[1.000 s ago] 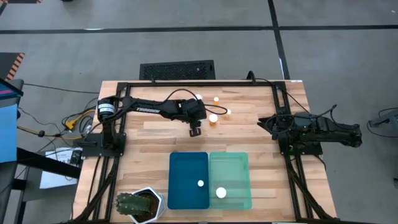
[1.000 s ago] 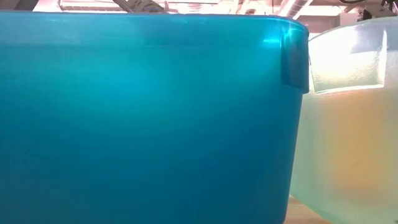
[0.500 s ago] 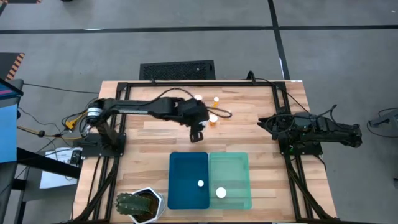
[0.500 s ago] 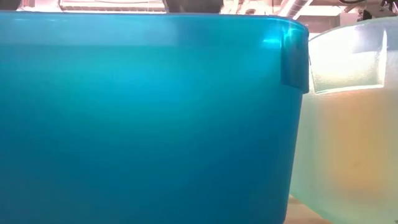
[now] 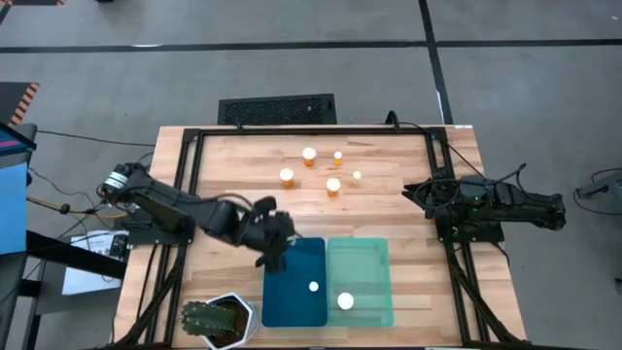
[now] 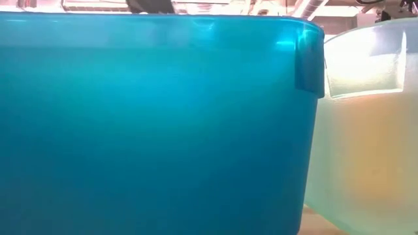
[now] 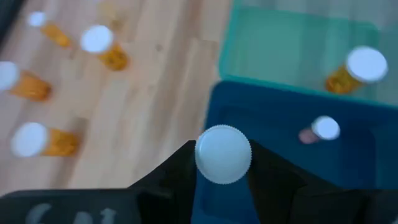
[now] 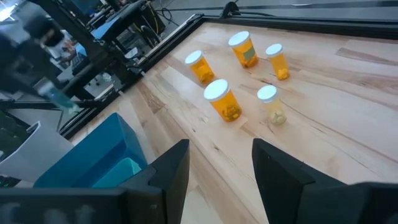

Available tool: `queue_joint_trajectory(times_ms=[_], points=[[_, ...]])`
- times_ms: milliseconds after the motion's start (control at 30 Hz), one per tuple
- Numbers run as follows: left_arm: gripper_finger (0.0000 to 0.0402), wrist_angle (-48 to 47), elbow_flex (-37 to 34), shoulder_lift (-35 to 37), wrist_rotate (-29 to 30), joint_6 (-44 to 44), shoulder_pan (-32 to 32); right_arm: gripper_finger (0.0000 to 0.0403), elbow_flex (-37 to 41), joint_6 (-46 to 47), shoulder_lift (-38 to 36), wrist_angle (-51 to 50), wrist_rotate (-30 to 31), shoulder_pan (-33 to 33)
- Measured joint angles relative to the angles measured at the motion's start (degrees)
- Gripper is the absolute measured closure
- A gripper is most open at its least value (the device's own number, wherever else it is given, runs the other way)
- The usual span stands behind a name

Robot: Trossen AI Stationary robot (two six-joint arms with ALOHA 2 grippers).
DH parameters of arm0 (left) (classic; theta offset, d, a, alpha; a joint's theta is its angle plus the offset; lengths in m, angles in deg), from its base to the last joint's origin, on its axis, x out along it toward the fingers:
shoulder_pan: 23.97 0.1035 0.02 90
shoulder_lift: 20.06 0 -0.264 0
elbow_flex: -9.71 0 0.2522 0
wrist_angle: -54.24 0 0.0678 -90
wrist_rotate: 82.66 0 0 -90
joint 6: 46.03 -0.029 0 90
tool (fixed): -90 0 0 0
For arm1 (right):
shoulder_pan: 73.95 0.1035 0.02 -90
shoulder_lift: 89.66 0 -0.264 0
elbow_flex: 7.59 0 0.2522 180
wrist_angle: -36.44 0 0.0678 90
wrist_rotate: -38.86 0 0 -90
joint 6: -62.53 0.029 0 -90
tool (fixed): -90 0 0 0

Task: Pick and place medicine bottles into bin by pill shape (circle, oval)
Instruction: Put the small green pill bottle into the blue bin

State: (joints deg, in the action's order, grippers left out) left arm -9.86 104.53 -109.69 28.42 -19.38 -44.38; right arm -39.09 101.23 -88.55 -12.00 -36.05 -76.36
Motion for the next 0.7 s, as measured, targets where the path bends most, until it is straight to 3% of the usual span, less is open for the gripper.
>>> queue_joint_trajectory(times_ms=[167,367,467,700], points=[[0.0287,11.4,-8.5,-1.0,-3.1,-0.5,-0.8,0.0216,0.0,-0.1,0.0,0.0,0.0,0.0],[0.0287,24.8,-15.4,-1.5,-8.3,-6.6,3.4,0.0219,0.0,0.2,0.0,-0.1,0.0,0.0],[0.0287,25.8,-17.7,-1.5,-12.2,-7.2,5.8,0.0220,0.0,0.2,0.0,-0.1,0.0,0.0],[0.0287,29.7,-21.0,-1.5,-14.8,-8.8,7.1,0.0217,0.0,0.3,0.0,-0.2,0.0,0.0]])
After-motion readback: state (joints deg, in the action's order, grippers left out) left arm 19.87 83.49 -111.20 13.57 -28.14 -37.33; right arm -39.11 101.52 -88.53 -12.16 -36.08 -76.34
